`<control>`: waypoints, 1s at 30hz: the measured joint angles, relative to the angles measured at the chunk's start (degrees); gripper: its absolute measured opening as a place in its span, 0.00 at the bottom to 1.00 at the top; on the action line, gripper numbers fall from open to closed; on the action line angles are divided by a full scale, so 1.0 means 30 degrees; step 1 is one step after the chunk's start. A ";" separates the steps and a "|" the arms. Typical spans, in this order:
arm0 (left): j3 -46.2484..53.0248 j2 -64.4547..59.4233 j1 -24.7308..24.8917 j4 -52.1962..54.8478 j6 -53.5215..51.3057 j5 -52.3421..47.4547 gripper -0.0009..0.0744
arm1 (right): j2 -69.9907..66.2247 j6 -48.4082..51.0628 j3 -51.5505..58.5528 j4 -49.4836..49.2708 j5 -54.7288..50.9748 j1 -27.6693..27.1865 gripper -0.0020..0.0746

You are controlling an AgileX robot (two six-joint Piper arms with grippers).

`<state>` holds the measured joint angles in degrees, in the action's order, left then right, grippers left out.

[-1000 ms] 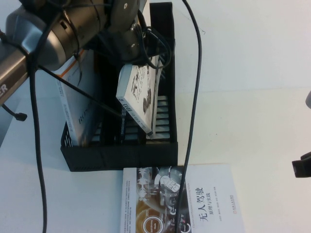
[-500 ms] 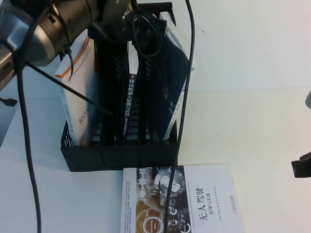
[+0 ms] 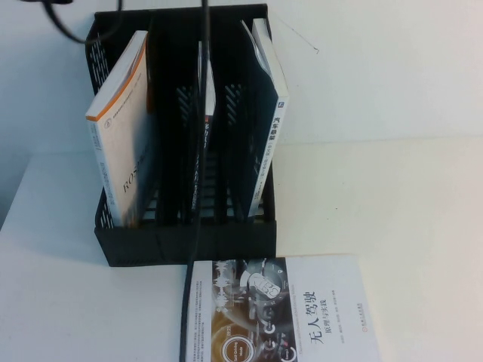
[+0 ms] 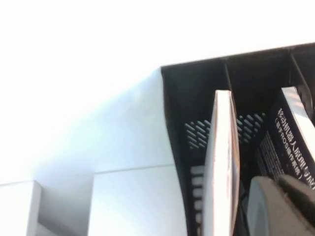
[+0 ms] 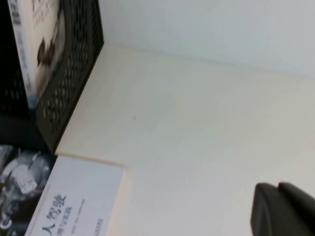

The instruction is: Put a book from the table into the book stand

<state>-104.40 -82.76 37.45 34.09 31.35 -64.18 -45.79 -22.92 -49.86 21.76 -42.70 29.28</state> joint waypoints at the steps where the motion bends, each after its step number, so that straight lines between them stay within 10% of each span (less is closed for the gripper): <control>1: 0.0886 0.0828 0.0000 0.0096 0.0000 0.0427 0.02 | 0.0782 -0.0029 0.0000 0.0220 -0.0103 -0.0035 0.03; 12: 1.3167 0.8974 -0.2885 -0.3461 0.2586 0.8691 0.01 | 0.7641 -0.3031 0.4298 0.0483 -0.0228 -0.0035 0.03; 30: 2.0338 1.9830 -1.2080 -0.6779 0.0512 0.7617 0.01 | 0.8336 -0.4435 0.8725 0.1192 -0.0593 -0.0035 0.03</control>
<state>-43.38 -23.28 1.21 13.76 32.88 -41.33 -20.79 -36.22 -23.69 25.33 -44.48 29.17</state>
